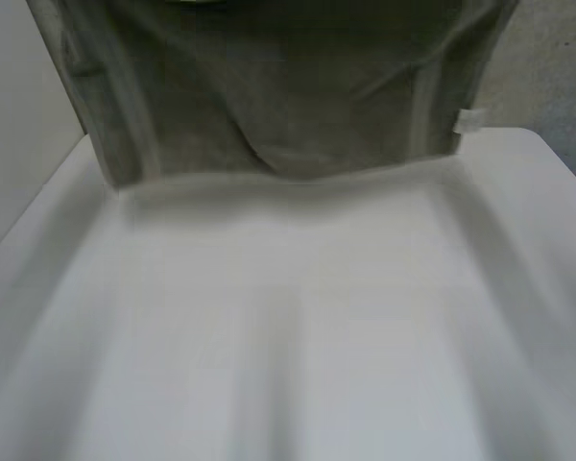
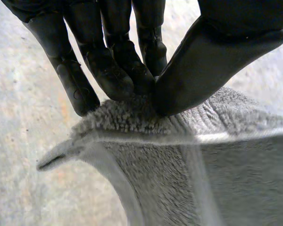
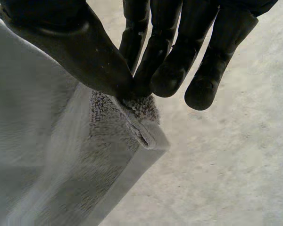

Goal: Fold the towel.

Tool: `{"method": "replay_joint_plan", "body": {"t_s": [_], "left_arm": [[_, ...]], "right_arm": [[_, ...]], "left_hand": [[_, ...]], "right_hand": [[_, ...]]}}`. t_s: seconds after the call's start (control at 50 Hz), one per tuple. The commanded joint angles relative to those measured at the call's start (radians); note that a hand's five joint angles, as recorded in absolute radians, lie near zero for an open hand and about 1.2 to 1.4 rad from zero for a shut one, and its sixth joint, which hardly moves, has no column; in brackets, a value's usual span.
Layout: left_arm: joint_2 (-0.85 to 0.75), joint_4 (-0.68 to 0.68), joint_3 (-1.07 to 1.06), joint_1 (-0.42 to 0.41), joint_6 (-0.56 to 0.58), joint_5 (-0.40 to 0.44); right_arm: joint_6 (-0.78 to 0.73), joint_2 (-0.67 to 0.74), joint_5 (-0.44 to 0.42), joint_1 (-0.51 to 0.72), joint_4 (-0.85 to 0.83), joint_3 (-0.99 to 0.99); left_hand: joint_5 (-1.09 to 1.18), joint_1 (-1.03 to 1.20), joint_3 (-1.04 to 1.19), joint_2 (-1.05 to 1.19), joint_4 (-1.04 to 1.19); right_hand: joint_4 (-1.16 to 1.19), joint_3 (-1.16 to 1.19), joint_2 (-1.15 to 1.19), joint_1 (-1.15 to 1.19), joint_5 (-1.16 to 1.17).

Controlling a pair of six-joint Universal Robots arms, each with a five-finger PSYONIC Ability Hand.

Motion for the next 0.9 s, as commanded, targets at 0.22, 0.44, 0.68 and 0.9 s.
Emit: {"method": "replay_joint_plan", "body": {"t_s": [0.22,0.44,0.68,0.9], "left_arm": [[0.207,0.164,-0.850,0.141,0.053,0.259],[0.336,0.203,-1.196,0.264,0.240,0.343],[0.628,0.062,-1.315,0.497,0.245,0.582],[0.665,0.017,-1.347,0.507,0.250,0.677]], "right_arm": [[-0.283,-0.075,-0.161,0.010,0.196,0.614],[-0.409,-0.181,-0.262,-0.073,0.188,0.932],[-0.426,-0.462,-0.412,-0.348,0.303,0.986],[-0.495,-0.476,-0.526,-0.442,0.383,0.980]], "left_hand": [[0.021,0.066,0.009,0.008,0.004],[0.021,0.066,0.009,0.008,0.004],[0.021,0.066,0.009,0.008,0.004],[0.021,0.066,0.009,0.008,0.004]], "right_hand": [[0.057,0.050,0.065,0.092,0.056],[0.057,0.050,0.065,0.092,0.056],[0.057,0.050,0.065,0.092,0.056],[0.057,0.050,0.065,0.092,0.056]]}}
